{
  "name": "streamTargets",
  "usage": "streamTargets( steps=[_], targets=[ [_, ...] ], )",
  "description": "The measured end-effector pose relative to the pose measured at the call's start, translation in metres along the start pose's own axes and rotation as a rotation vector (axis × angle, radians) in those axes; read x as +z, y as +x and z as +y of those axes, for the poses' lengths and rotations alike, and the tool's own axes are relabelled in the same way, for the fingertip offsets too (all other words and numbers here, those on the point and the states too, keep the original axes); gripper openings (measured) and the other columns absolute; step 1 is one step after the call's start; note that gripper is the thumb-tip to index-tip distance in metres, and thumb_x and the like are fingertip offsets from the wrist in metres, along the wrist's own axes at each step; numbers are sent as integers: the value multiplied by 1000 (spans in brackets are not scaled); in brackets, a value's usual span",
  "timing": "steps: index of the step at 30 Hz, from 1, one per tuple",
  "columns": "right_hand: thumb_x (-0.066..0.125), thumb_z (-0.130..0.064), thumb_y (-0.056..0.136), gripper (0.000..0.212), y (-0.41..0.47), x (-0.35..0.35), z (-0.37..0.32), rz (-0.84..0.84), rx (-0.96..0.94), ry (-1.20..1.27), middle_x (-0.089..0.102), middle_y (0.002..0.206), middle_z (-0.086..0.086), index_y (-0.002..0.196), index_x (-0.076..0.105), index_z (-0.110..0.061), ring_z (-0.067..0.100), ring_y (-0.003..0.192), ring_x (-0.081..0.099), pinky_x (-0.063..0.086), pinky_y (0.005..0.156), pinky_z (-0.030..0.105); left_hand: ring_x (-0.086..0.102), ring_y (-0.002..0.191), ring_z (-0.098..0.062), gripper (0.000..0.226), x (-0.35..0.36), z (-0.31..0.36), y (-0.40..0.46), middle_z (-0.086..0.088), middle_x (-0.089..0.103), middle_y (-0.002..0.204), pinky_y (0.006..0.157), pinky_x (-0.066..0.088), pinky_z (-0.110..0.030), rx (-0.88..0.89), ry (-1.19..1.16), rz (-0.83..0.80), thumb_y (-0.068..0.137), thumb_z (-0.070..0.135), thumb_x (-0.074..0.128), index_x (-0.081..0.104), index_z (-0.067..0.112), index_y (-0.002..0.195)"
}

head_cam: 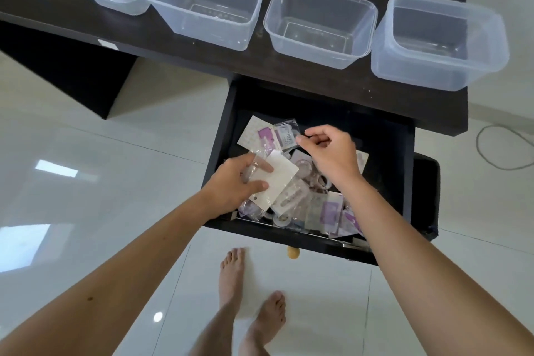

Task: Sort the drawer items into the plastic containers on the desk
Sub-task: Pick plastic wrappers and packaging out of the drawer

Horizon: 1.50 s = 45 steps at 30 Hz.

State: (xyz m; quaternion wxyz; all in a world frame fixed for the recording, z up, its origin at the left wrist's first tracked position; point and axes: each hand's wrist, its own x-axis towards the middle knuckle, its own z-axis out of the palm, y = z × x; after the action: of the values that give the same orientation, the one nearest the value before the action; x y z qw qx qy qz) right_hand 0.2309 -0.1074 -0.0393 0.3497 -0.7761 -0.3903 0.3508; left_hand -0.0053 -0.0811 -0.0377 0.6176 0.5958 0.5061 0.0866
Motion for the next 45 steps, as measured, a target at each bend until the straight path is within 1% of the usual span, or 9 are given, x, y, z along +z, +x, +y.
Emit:
streamTargets(
  steps=[6,14,20,25,29,32,36,40,45],
  targets=[
    [91,-39,81,45,14,20,8,9,5,-93,76,96,-5,116,73,-17,6,81,69,57,79,23,76,98,-21,27,4,-1,6,7,74,115,82,66,-46,23,24,65,91,10,80,72,34,103],
    [88,-21,86,28,11,5,14,48,2,75,72,92,-3,112,77,-19,6,81,66,58,80,18,73,87,2,26,5,4,2,16,69,115,66,61,-19,59,-40,53,93,4,77,71,21,112],
    [81,-1,90,22,-9,-33,-2,81,32,501,67,97,9,107,71,-10,20,84,78,67,82,41,71,107,-21,63,5,7,1,0,56,136,75,68,-46,121,-61,84,89,3,81,57,44,132],
    [77,-1,94,16,-33,-64,-8,139,27,653,75,91,5,106,70,-11,26,83,75,63,68,35,63,125,-25,81,8,13,0,4,50,147,85,66,-44,226,-90,55,90,0,79,46,52,143],
    [78,-9,94,19,-50,-73,4,-29,-4,320,75,91,15,110,71,-18,14,66,71,60,64,32,54,134,-15,65,20,17,7,20,51,149,103,56,-49,317,-10,46,92,10,79,54,49,138],
    [82,-19,92,23,-55,-69,16,-53,-50,47,72,96,7,111,73,-27,12,67,69,62,70,34,57,121,-15,50,35,26,12,26,57,140,100,56,-57,323,-38,30,95,17,77,60,47,131],
    [83,-21,91,24,-57,-61,20,21,-117,-18,69,95,1,113,74,-26,8,64,65,59,63,26,59,134,-15,38,51,28,19,18,59,141,109,53,-53,338,-111,-28,98,27,73,61,38,133],
    [84,-22,91,28,-56,-60,22,-20,-153,-41,66,91,-7,116,73,-27,3,62,65,53,61,15,57,132,-7,52,56,26,23,21,60,136,111,52,-44,360,-28,19,87,27,85,60,35,133],
    [86,-32,88,41,-63,-72,38,-82,-213,-166,67,101,-12,124,69,-27,7,77,65,52,70,14,75,99,-36,49,44,20,27,3,68,130,77,64,-58,335,-58,66,94,13,78,61,45,127]
  ],
)
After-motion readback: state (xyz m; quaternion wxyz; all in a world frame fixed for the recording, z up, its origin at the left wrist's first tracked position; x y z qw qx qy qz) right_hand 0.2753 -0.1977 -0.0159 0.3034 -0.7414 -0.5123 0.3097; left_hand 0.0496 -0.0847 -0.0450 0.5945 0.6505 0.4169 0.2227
